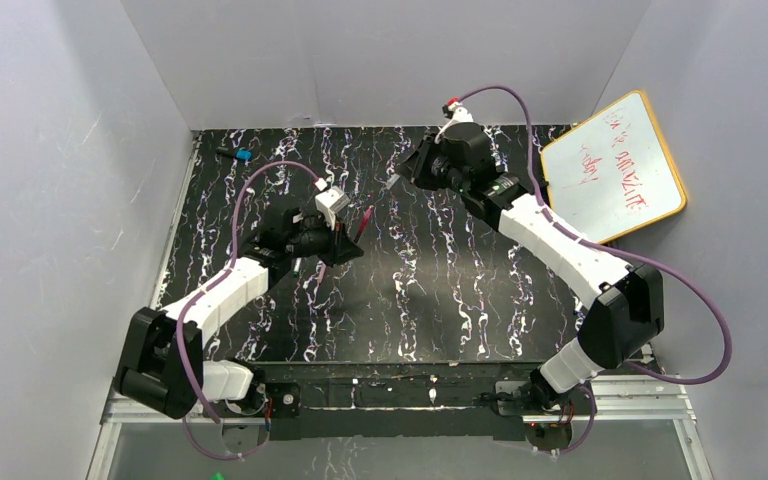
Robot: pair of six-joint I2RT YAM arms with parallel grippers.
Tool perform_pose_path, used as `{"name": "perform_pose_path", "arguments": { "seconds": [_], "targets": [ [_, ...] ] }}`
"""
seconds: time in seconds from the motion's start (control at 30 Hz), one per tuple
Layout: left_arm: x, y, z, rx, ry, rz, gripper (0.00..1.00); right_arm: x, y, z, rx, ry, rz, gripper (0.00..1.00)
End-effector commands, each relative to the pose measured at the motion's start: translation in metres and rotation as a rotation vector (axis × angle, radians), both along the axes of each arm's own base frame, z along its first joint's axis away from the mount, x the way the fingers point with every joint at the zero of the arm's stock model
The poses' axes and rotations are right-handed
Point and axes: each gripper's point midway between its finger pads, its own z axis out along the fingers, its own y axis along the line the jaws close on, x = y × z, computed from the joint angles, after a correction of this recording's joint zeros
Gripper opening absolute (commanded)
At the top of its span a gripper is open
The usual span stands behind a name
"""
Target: Insert the pens into the pen caps
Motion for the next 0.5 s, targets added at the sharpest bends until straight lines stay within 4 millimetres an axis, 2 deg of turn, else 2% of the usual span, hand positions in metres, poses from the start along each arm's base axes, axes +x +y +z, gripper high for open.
{"name": "perform_pose_path", "arguments": {
  "seconds": [0.0,0.23,0.47],
  "targets": [
    [-0.005,-0.006,0.021,-0.061,-0.078,-0.046,0.0,-0.023,0.026,0.047,0.017,-0.176,0.185,0.14],
    [-0.006,-0.008,0.021,-0.068,-0.07,-0.057,0.0,-0.043,0.042,0.049,0.006,-0.205,0.274,0.14],
    [-0.007,-0.008,0.023,-0.071,-0.078,-0.06,0.0,-0.047,0.045,0.045,-0.009,-0.213,0.279,0.15]
  ]
}}
